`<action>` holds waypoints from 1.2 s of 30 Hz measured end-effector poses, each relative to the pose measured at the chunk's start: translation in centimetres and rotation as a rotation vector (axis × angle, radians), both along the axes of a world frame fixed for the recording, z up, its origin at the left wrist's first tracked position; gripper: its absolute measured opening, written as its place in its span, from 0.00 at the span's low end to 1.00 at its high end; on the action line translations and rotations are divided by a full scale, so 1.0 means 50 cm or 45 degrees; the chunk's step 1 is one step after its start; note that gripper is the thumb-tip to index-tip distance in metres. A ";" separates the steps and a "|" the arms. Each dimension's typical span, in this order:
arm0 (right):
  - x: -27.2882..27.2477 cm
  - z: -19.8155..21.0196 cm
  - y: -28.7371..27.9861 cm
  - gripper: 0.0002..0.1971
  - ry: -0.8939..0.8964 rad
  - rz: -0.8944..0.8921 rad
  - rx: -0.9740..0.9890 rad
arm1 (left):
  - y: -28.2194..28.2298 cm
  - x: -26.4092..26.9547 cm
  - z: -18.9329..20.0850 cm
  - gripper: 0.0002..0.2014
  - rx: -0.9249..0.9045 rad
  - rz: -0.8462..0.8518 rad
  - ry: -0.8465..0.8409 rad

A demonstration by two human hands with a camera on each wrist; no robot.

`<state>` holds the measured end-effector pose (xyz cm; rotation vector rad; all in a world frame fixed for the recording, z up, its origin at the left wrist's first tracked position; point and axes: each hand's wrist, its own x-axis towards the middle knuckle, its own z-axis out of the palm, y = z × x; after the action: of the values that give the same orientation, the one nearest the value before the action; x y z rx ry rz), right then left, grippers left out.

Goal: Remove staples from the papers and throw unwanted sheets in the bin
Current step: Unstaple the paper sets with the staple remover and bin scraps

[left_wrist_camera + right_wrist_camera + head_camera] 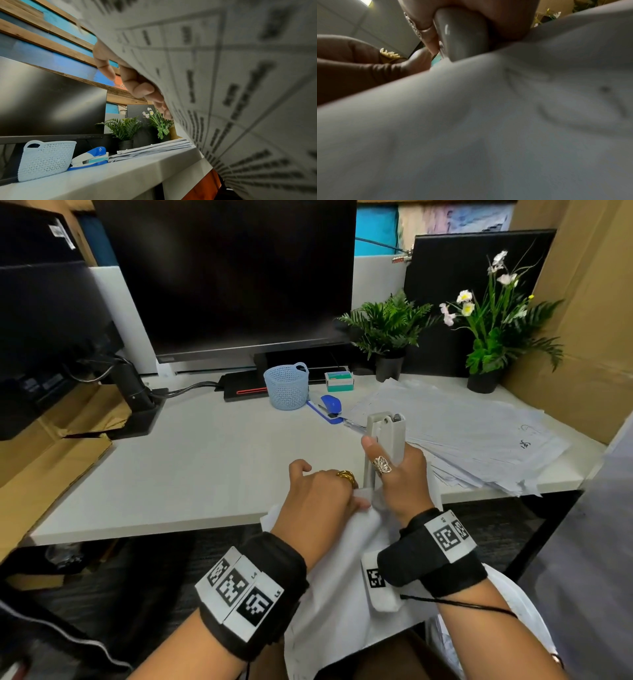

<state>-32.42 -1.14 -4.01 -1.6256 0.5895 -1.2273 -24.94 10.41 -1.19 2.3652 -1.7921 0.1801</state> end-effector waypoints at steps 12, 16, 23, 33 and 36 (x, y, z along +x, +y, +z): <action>-0.009 0.009 -0.009 0.11 0.138 0.157 0.312 | -0.001 0.009 -0.020 0.18 0.071 -0.071 -0.026; -0.010 0.010 -0.007 0.11 0.130 0.113 0.309 | -0.003 0.007 -0.023 0.18 0.076 -0.087 -0.045; 0.002 -0.004 -0.006 0.12 0.150 -0.044 0.200 | -0.004 0.007 -0.030 0.18 0.047 -0.112 -0.068; 0.050 0.039 -0.081 0.25 0.700 0.111 0.415 | 0.004 0.070 -0.080 0.20 0.099 -0.030 0.170; 0.077 0.031 -0.127 0.26 1.179 0.055 0.229 | 0.012 0.081 -0.090 0.19 0.108 -0.010 0.152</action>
<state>-28.58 -7.49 -2.46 -1.9863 1.1762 -0.3048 -20.87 11.01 -5.67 2.3700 -1.7873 -0.0383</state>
